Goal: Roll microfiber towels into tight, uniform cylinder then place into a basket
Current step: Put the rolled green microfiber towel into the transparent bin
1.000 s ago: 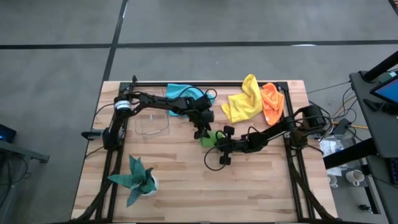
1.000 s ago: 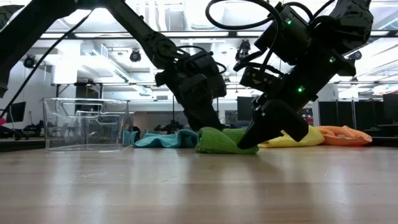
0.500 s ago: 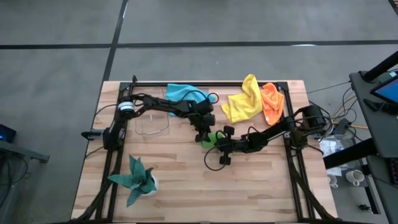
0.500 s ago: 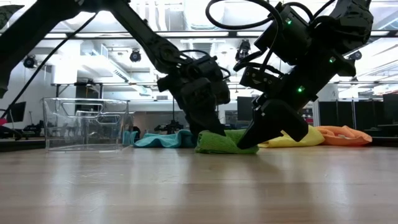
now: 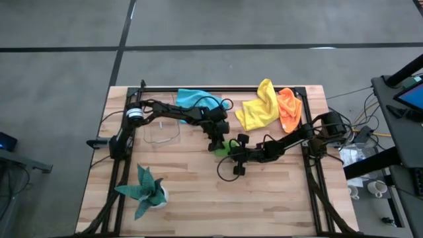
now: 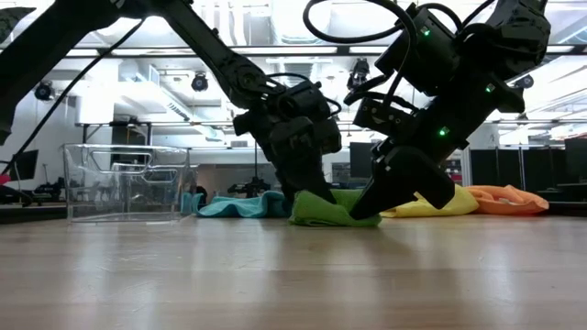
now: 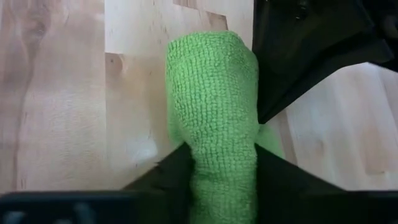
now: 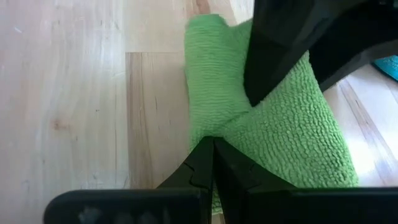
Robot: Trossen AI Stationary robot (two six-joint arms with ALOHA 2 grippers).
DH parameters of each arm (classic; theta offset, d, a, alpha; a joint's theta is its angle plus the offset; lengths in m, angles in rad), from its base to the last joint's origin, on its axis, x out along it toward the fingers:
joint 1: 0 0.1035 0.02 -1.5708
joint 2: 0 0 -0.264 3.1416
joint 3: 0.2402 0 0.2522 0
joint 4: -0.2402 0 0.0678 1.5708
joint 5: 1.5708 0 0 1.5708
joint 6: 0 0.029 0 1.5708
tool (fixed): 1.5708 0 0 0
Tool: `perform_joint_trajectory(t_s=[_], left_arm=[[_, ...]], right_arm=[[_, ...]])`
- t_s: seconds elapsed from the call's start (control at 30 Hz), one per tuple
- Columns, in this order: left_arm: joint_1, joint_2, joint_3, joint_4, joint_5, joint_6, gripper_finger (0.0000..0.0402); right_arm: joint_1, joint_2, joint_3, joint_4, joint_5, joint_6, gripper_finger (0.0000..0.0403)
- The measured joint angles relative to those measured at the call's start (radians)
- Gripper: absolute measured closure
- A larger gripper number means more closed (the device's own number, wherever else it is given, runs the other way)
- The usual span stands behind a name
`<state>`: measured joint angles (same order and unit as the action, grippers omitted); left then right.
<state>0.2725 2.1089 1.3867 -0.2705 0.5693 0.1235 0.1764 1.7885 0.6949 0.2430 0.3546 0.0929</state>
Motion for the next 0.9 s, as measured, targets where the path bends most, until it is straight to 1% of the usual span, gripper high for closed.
perform_joint_trajectory(t_s=[0.07, 0.1, 0.13, 0.33, 0.53, 0.63, 0.77, 0.87, 0.9], left_arm=[[-0.004, -0.001, -0.001, -0.007, -0.030, 0.017, 0.0356], [-0.006, -0.003, -0.001, -0.010, -0.045, 0.018, 0.0374], [-0.008, -0.004, 0.000, -0.013, -0.060, 0.018, 0.0380], [-0.012, -0.026, 0.002, -0.058, -0.117, 0.028, 0.0380], [-0.017, -0.120, -0.003, -0.198, -0.294, 0.109, 0.0380], [-0.017, -0.197, -0.004, -0.264, -0.331, 0.136, 0.0380], [-0.018, -0.344, -0.004, -0.387, -0.351, 0.173, 0.0380], [-0.018, -0.473, -0.004, -0.479, -0.408, 0.182, 0.0380], [-0.018, -0.517, -0.003, -0.512, -0.444, 0.182, 0.0380]], right_arm=[[0.000, 0.000, 0.000, 0.000, 0.001, 0.000, 0.0394], [0.000, 0.000, 0.000, 0.001, 0.000, 0.000, 0.0394], [0.000, 0.000, 0.000, 0.002, 0.001, 0.000, 0.0394], [0.000, -0.034, -0.001, -0.018, 0.001, -0.010, 0.0394], [0.000, -0.144, -0.004, -0.035, 0.005, -0.043, 0.0394], [0.000, -0.204, -0.011, -0.036, 0.008, -0.049, 0.0394], [0.000, -0.270, -0.026, -0.031, 0.009, -0.053, 0.0394], [0.000, -0.294, -0.036, -0.031, 0.012, -0.053, 0.0394], [0.000, -0.296, -0.038, -0.030, 0.013, -0.053, 0.0394]])
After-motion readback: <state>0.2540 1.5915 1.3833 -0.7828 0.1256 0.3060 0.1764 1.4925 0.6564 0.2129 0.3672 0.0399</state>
